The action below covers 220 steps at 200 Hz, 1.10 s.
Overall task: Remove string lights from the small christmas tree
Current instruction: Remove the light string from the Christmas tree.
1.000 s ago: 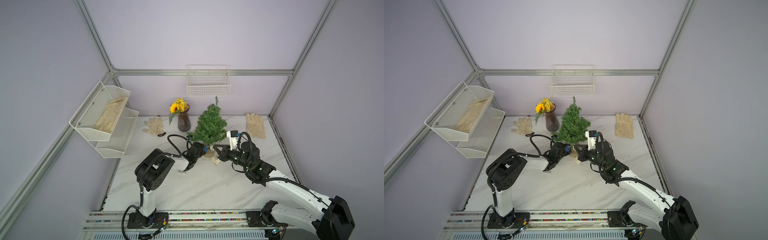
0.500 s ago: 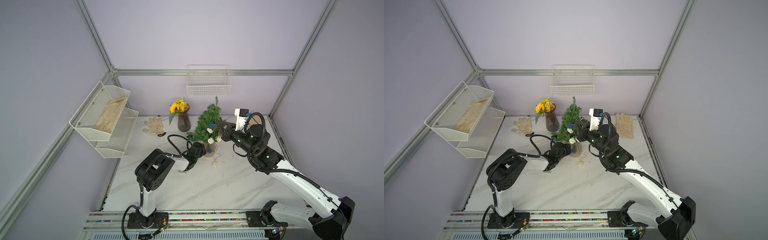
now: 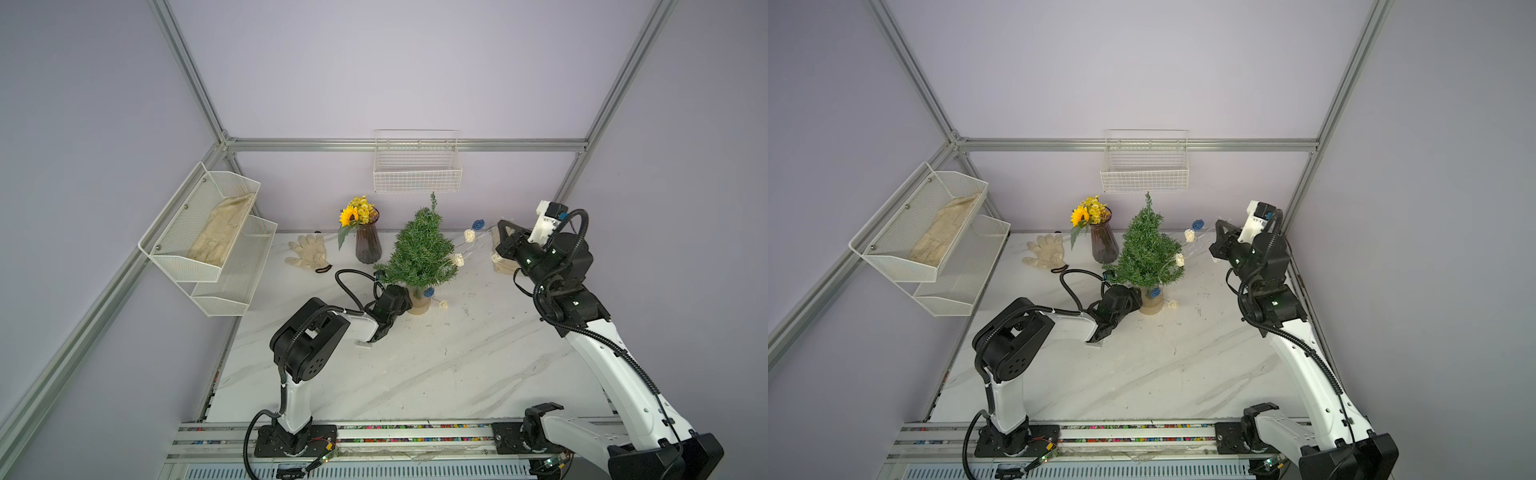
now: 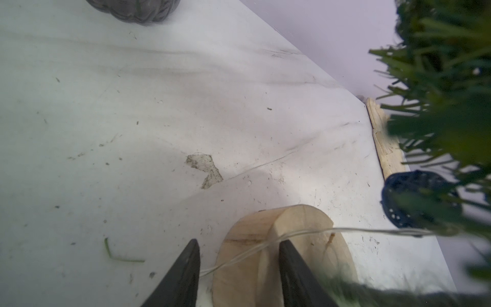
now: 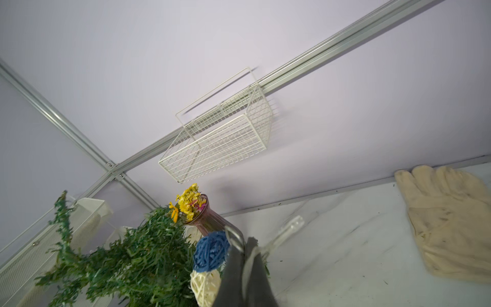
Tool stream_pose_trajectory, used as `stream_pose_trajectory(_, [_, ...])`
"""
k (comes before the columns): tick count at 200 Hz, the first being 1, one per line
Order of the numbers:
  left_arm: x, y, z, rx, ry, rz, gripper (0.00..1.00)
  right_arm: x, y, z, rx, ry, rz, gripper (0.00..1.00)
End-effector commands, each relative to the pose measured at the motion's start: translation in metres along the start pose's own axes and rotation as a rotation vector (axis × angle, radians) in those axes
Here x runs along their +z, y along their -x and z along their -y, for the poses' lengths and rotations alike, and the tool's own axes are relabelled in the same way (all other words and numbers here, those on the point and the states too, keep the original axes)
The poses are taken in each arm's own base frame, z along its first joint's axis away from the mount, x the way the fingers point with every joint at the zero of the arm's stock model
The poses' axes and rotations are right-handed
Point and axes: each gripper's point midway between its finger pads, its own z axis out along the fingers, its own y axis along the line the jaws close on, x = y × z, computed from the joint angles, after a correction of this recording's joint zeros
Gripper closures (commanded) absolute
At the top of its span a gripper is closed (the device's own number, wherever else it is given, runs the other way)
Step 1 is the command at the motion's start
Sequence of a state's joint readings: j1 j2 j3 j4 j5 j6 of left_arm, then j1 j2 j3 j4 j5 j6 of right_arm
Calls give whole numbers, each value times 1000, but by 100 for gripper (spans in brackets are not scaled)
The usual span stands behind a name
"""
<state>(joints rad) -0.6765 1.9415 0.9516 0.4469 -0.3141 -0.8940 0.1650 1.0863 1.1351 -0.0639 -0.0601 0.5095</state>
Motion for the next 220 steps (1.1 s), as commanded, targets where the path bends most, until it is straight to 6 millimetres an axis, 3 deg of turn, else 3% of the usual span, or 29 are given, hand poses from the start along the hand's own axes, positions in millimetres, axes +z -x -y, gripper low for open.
stream_pose_trajectory(1, [-4,-15,-25,61,76,-48,53,-1,1,26,69,-40,-12,100])
stream_pose_trajectory(49, [-5,-12,-24,53,63,-42,54,32,-16,83,142,-157,-58,100])
stream_pose_trajectory(70, [-6,-11,-22,57,59,-42,54,38,-11,84,156,-133,-52,100])
stream_pose_trajectory(96, [-7,-7,-21,65,59,-34,54,35,-11,47,168,48,-106,100])
stream_pose_trajectory(130, [-5,-7,-18,68,52,-39,54,4,-15,-20,171,378,-192,100])
stream_pose_trajectory(164, [-3,-9,-18,69,48,-49,54,-18,-25,-59,132,535,-256,100])
stream_pose_trajectory(191, [-4,-12,-19,60,47,-53,54,-31,-48,-87,89,639,-330,100])
stream_pose_trajectory(220, [-4,-15,-24,47,56,-51,54,-54,-64,-105,74,731,-366,100])
